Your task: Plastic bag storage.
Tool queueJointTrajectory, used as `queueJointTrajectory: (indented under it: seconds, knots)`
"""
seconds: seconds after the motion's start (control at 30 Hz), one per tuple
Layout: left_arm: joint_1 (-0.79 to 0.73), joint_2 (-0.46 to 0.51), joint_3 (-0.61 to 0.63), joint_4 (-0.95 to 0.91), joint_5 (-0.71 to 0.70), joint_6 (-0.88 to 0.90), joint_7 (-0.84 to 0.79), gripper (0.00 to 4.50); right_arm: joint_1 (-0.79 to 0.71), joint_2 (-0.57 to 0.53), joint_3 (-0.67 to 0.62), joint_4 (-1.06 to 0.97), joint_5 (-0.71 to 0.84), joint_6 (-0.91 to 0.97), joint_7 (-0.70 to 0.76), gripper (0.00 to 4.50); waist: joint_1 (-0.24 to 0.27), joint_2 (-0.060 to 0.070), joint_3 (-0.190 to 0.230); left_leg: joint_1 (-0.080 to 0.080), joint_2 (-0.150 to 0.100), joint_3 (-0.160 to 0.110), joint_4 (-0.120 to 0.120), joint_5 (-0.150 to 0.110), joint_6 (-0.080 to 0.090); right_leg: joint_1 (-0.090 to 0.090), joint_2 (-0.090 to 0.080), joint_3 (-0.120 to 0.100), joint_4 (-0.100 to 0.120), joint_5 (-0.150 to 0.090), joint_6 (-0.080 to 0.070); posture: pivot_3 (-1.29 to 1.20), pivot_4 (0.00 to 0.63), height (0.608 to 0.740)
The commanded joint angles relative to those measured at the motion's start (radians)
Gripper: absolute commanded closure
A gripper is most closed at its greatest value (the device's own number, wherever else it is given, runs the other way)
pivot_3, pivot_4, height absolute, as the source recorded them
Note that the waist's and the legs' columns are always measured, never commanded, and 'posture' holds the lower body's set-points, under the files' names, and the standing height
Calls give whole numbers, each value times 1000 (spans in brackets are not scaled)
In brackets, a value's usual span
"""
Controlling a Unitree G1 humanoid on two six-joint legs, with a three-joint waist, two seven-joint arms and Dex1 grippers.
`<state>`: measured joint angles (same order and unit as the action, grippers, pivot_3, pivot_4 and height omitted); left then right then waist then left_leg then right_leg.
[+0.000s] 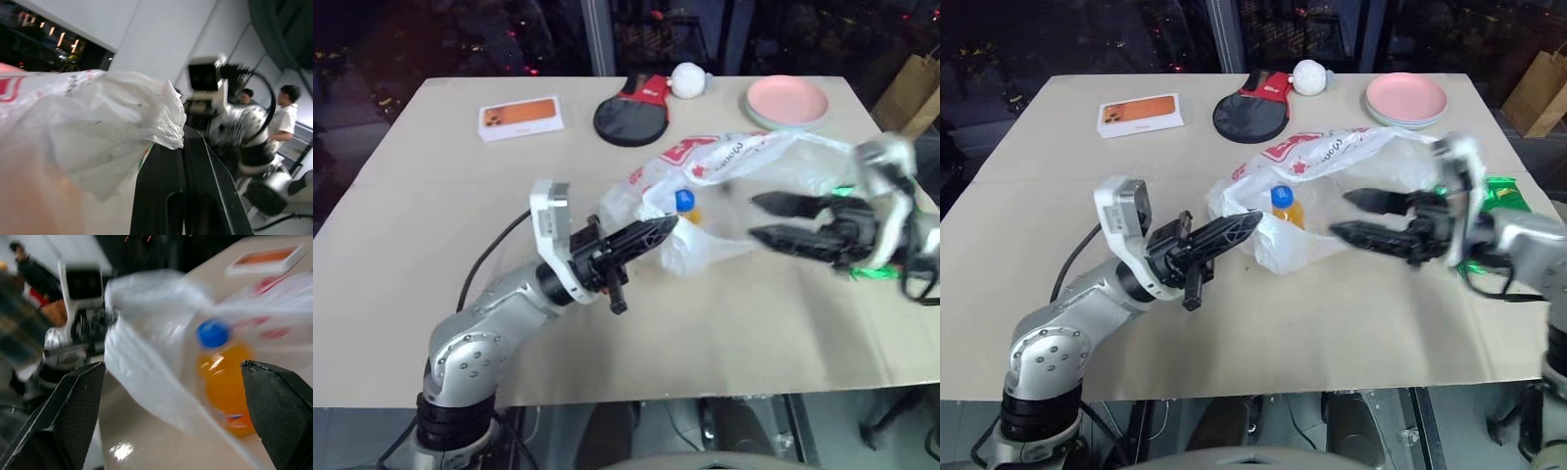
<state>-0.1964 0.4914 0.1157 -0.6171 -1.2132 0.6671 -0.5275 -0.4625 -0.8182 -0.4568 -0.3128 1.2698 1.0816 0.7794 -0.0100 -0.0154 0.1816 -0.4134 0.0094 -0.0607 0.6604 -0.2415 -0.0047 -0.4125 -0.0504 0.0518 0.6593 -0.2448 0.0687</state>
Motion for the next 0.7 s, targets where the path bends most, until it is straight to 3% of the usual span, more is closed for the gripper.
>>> queueJointTrajectory:
  seconds: [0.03,0.17,0.27,0.33,0.43,0.7]
  knots:
    - [0,15,27,-16,-29,-6,-6,4500,-79,-19,-234,146,75,-121,-83,35,-1,0,0,0,0,0,0,0,0,0,0,0,0,0,0,0,150,740]
    - [-10,13,15,-4,-23,-2,-13,4500,-108,-70,-291,418,-219,-325,-288,35,-3,0,0,2,0,1,0,0,0,1,0,1,0,0,0,0,150,740]
    - [-21,10,8,3,-21,0,-13,4500,92,-164,-197,543,-471,-432,-226,35,6,-2,-1,1,0,1,0,0,0,1,0,0,0,0,0,0,150,740]
    - [-22,14,7,5,-19,1,-18,4500,185,-185,-171,600,-553,-461,-210,35,4,-2,-2,1,0,2,0,0,0,1,0,1,-1,0,0,0,150,740]
    - [-17,17,4,5,-16,3,-23,4500,244,-160,-183,682,-594,-436,-261,35,-11,8,-2,1,0,5,0,0,0,0,-1,4,0,0,0,0,150,740]
    - [-21,16,-1,7,-13,4,-17,4500,247,-75,-210,687,-531,-340,-224,35,-34,5,-1,19,2,13,-6,0,0,9,3,14,1,-1,1,0,150,740]
